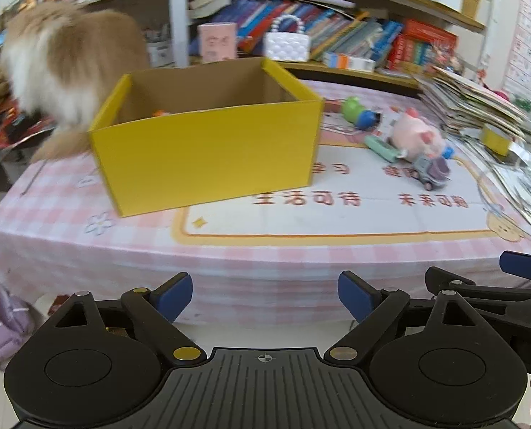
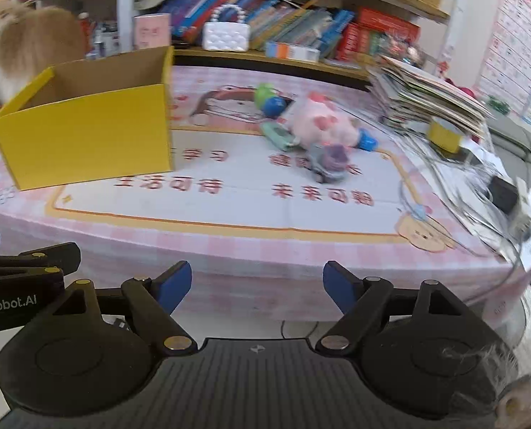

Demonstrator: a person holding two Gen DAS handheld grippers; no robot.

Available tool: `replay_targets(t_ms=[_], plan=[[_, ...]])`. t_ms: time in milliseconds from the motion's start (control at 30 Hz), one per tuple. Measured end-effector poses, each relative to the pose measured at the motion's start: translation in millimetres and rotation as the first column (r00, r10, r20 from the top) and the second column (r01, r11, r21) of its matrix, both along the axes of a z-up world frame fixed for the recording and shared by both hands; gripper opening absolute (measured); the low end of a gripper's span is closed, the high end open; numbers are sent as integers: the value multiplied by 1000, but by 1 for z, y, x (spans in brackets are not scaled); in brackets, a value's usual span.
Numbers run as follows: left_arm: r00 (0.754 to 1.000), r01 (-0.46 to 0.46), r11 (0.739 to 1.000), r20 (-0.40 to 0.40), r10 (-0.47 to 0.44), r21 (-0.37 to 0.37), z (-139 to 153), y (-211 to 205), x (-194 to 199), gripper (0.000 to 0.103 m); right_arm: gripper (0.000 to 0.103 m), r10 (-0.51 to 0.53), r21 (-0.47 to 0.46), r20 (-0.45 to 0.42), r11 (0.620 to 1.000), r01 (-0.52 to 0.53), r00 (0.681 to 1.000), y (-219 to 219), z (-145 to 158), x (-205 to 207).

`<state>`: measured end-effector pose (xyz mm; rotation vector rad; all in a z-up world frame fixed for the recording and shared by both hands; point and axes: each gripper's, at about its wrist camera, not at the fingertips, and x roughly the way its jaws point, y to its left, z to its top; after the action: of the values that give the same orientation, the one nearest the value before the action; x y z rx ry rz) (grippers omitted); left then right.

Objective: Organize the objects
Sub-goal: 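Withdraw both open tools from the box back over the toys, then grasp the purple toy car with the right tool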

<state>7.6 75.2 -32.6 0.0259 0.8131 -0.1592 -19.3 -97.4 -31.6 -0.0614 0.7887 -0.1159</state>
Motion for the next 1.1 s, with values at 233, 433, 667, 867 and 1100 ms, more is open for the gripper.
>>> replay_targets(t_ms=[233, 433, 667, 867, 1100], plan=[[997, 78, 997, -5, -78, 6, 0, -33, 13, 92, 81, -82, 0, -6, 997, 82, 997, -29, -1, 3], [993, 114, 993, -11, -114, 3, -1, -58, 29, 92, 85, -128, 1, -16, 992, 128, 992, -56, -2, 15], [993, 118, 993, -30, -117, 8, -3, -86, 53, 92, 86, -138, -5, -30, 990, 138, 990, -84, -3, 42], [994, 97, 995, -44, -97, 0, -7, -109, 76, 96, 87, -129, 0, -40, 992, 129, 991, -111, -5, 68], [995, 79, 997, -58, -79, -1, -12, -136, 102, 96, 87, -114, 24, -49, 993, 115, 992, -142, -10, 103]])
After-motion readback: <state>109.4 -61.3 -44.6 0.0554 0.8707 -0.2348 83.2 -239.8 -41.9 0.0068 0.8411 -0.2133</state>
